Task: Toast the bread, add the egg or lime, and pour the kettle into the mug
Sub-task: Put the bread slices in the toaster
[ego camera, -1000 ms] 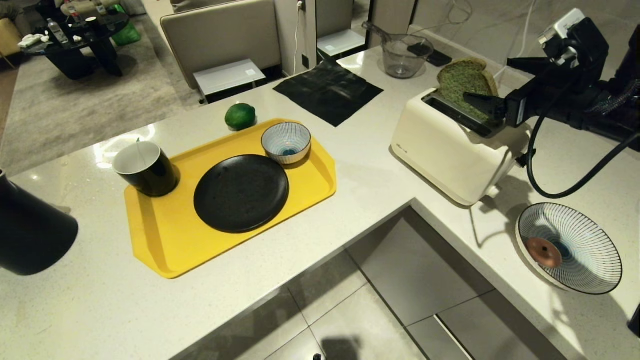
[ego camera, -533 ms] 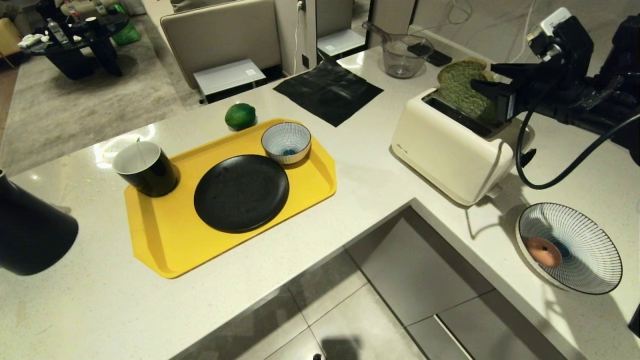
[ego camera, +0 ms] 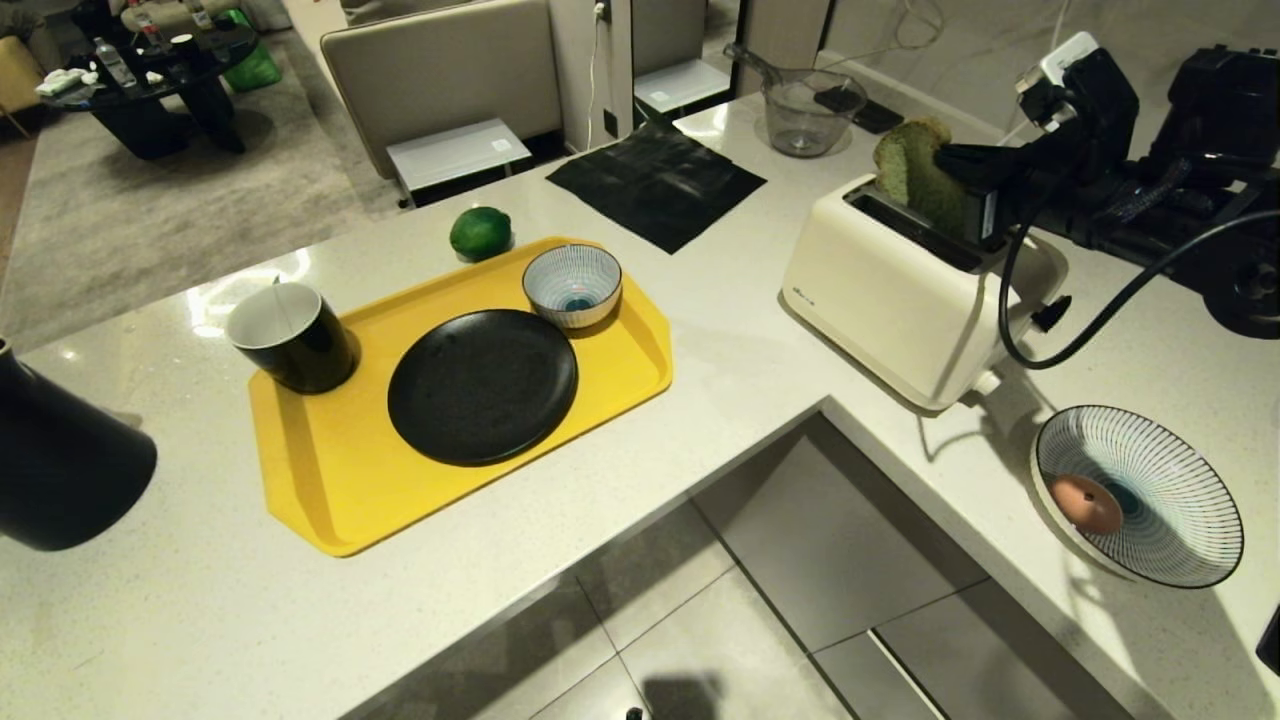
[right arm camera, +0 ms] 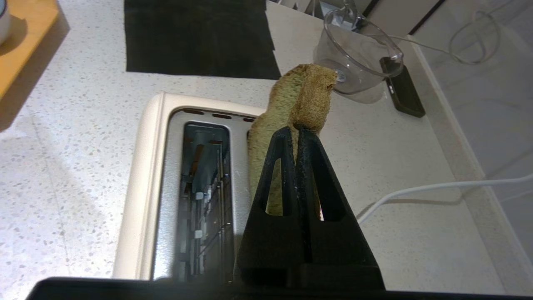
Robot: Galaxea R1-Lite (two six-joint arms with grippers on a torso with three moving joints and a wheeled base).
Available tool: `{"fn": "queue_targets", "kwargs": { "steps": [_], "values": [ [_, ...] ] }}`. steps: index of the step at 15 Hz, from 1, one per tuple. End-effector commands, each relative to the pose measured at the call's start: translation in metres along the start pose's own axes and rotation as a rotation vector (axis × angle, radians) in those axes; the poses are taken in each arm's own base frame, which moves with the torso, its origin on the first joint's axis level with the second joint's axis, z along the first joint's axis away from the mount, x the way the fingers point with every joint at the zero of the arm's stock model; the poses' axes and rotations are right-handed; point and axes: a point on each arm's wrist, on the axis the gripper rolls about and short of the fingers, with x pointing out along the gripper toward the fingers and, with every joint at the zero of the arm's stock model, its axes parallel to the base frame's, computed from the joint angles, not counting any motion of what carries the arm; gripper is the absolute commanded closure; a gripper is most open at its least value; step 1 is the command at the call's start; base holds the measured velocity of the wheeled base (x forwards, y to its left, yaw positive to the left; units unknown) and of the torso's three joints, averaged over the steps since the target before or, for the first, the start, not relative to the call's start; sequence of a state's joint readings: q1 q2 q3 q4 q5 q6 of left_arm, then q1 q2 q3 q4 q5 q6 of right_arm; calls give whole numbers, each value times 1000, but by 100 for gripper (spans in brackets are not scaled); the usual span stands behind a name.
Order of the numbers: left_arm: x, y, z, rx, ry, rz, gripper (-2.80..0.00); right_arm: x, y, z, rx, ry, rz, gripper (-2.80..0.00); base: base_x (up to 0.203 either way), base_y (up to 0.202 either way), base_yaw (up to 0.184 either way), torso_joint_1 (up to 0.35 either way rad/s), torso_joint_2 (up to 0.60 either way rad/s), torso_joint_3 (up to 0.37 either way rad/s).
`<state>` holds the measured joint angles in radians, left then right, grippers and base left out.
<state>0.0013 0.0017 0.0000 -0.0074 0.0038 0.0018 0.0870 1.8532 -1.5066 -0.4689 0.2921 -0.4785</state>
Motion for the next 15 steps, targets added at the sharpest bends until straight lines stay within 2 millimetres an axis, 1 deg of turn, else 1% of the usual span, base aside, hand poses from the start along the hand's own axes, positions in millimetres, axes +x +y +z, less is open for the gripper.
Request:
{"fn": "queue_targets", "kwargs": {
  "steps": [1,4,6,9,13,15],
  "values": [
    [0,0,0,0,0,1,0,-3,-4,4,-9,-13,-12,0,0,0,0,0,0,0],
    [0,0,0,0,0,1,0,-15,-19,6,-21,-9,-57,0,0,0,0,0,0,0],
    [0,0,0,0,0,1,0,-22,-25,6,-25,-6,-70,0,0,0,0,0,0,0],
    [0,0,0,0,0,1,0,-31,-24,3,-23,11,-68,0,0,0,0,0,0,0],
    [0,0,0,0,0,1,0,-45,-21,7,-16,15,-58,0,0,0,0,0,0,0],
    [0,0,0,0,0,1,0,-52,-19,2,-9,38,-54,0,0,0,0,0,0,0]
  ]
}}
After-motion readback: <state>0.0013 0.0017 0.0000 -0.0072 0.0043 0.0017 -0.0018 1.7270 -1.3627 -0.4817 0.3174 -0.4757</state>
